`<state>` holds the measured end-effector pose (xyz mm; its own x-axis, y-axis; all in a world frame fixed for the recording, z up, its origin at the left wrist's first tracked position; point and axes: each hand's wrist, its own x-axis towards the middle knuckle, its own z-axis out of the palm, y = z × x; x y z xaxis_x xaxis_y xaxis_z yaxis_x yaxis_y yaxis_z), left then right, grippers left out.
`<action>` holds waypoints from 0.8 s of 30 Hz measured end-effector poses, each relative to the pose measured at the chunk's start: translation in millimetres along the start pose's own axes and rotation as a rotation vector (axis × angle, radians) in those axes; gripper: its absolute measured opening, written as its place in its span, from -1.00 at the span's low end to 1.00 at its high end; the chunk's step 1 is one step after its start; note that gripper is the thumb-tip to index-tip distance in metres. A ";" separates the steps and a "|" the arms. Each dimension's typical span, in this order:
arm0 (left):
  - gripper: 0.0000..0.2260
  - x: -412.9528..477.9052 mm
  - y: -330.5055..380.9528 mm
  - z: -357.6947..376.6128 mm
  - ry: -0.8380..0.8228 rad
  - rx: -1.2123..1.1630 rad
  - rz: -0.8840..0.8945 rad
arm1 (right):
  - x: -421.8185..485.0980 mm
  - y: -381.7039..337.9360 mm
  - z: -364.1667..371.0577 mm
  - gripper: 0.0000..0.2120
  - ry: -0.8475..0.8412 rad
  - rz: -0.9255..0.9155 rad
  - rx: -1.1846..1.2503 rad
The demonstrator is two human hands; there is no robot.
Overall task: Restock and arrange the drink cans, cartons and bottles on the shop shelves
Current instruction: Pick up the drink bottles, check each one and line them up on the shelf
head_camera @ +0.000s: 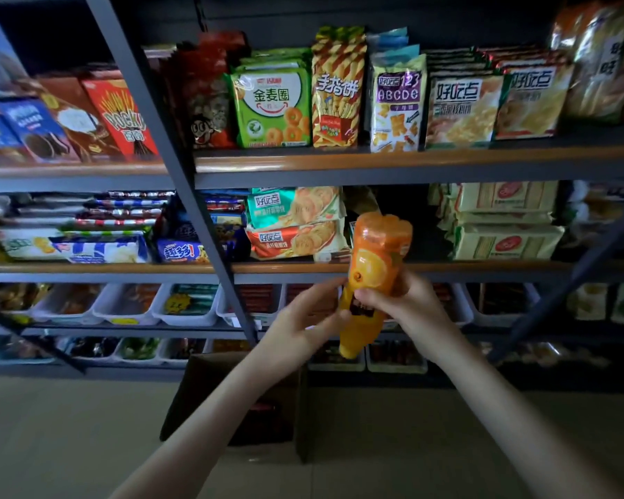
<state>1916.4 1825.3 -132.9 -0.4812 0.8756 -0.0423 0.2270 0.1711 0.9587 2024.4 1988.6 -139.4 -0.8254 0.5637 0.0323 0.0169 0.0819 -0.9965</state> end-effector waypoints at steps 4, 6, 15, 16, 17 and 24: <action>-0.32 -0.9 -10.4 19.0 -0.036 0.103 0.107 | -5.1 8.6 5.9 -0.49 0.017 0.116 0.221; -0.28 -0.9 -14.2 25.9 -0.010 0.125 0.098 | -7.8 10.5 5.4 -0.48 0.013 0.155 0.308; -0.49 0.1 -17.5 44.4 0.257 -0.033 -0.022 | -11.3 9.5 -5.4 -0.43 -0.006 0.119 -0.012; -0.49 0.8 -15.9 44.3 0.278 -0.030 -0.052 | -11.7 8.8 -8.5 -0.31 0.051 0.067 -0.183; -0.50 2.1 -13.2 43.6 0.289 -0.033 -0.080 | -12.3 9.7 -13.0 -0.13 0.099 -0.019 -0.373; -0.57 9.1 10.9 27.3 0.119 -0.242 -0.326 | -10.4 31.6 -26.2 -0.13 -0.173 -0.673 -1.161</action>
<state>1937.6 1847.5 -130.5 -0.5925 0.7325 -0.3351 -0.1521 0.3068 0.9395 2048.2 2006.9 -169.2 -0.9207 0.0373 0.3885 -0.0229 0.9885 -0.1493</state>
